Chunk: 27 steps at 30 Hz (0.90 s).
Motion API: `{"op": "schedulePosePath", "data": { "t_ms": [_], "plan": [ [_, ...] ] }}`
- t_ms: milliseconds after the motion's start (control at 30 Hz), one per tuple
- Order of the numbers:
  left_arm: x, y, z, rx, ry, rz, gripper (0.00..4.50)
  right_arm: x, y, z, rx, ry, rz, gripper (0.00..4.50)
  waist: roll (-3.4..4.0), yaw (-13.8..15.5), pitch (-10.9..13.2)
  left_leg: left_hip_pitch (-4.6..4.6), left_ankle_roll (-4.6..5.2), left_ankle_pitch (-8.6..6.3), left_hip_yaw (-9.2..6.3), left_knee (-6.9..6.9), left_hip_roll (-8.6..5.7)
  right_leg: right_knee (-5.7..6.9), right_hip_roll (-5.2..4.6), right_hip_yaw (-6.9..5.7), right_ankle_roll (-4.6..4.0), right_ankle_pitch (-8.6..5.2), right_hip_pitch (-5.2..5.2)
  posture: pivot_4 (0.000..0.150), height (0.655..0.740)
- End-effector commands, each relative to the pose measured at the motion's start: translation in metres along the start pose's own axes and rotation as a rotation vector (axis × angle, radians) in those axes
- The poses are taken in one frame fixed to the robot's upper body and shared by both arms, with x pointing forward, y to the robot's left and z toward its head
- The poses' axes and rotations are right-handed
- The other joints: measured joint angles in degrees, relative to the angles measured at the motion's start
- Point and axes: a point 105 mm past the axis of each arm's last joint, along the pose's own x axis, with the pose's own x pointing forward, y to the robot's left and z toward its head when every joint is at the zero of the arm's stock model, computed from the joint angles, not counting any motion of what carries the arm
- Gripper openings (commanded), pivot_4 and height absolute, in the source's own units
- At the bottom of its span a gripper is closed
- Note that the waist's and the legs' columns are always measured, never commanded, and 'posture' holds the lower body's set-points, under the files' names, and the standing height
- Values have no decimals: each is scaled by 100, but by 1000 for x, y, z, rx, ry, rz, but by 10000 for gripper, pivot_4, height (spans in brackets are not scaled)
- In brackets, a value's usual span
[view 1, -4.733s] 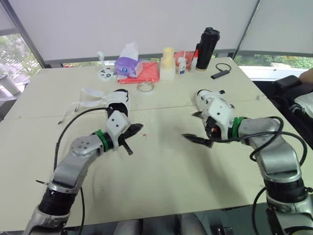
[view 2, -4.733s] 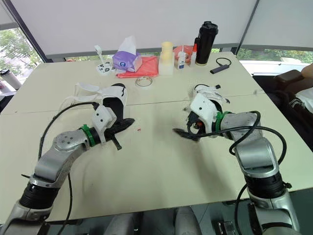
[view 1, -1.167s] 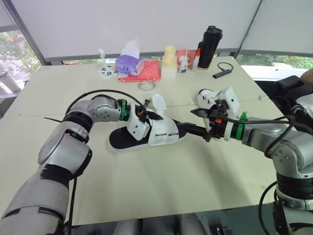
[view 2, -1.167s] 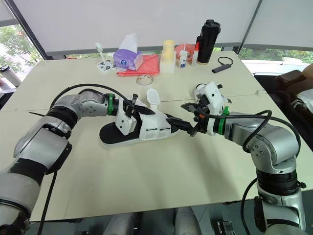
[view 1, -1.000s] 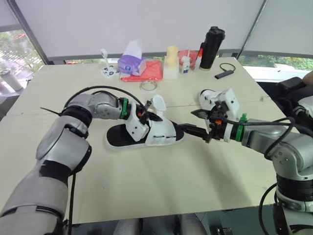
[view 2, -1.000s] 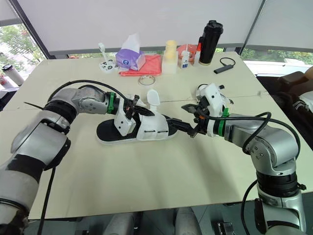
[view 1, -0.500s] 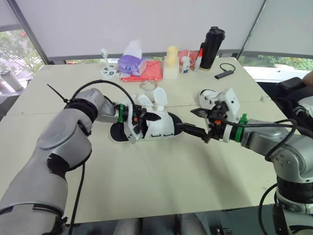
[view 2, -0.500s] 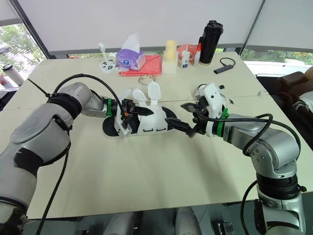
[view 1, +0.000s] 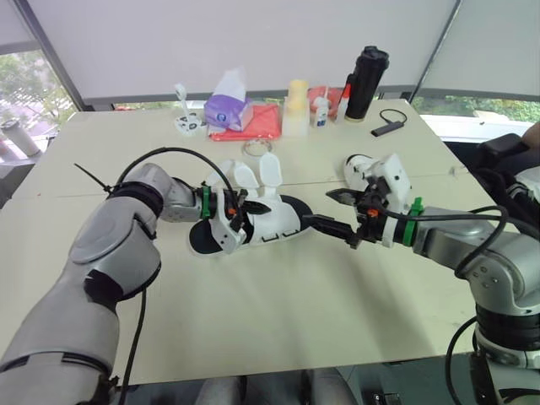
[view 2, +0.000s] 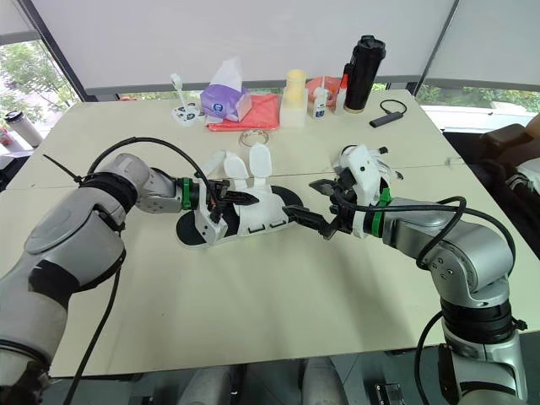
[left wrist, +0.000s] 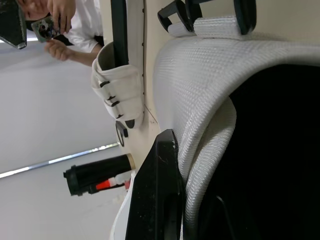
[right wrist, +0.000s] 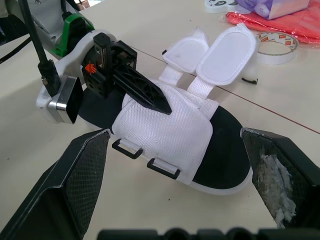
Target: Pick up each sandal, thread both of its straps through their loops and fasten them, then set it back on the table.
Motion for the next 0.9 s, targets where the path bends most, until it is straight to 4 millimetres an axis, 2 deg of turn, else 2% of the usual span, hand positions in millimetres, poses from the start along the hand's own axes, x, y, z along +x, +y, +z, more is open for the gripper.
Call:
{"op": "schedulePosePath", "data": {
  "t_ms": [33,267,467,567,767,800,900],
  "plan": [
    [0,-5,-6,80,29,-32,297,-1,7,13,-58,-41,16,45000,0,-2,0,0,0,0,0,1,0,0,0,0,0,0,0,1500,7400],
    [-2,4,5,154,-88,25,297,-1,8,14,-62,-43,15,45000,0,1,0,0,0,0,-1,1,0,3,0,0,1,-1,-1,1500,7400],
    [-3,1,2,189,-80,9,297,0,8,14,-64,-44,18,45000,0,3,0,0,0,0,0,7,-1,5,0,0,2,-1,0,1500,7400],
    [-3,0,-4,175,-32,-7,10576,1,8,14,-65,-44,20,45000,0,3,0,-1,0,0,0,7,-1,5,0,0,2,-1,0,1500,7400],
    [-10,5,-11,193,1,12,41723,4,9,9,-73,-25,22,45000,-1,10,0,-2,1,-1,-1,18,-1,8,-1,0,2,-1,2,1500,7400],
    [-12,6,-11,195,-2,11,44720,4,8,8,-75,-20,23,45000,-1,9,0,-3,1,-2,-1,23,-1,8,-1,0,4,-2,4,1500,7400],
    [-16,6,-10,197,-16,2,44720,6,8,5,-83,-8,26,45000,-1,-4,0,-3,1,-3,-1,33,-1,8,-1,0,10,-6,7,1500,7400]
  ]
}}
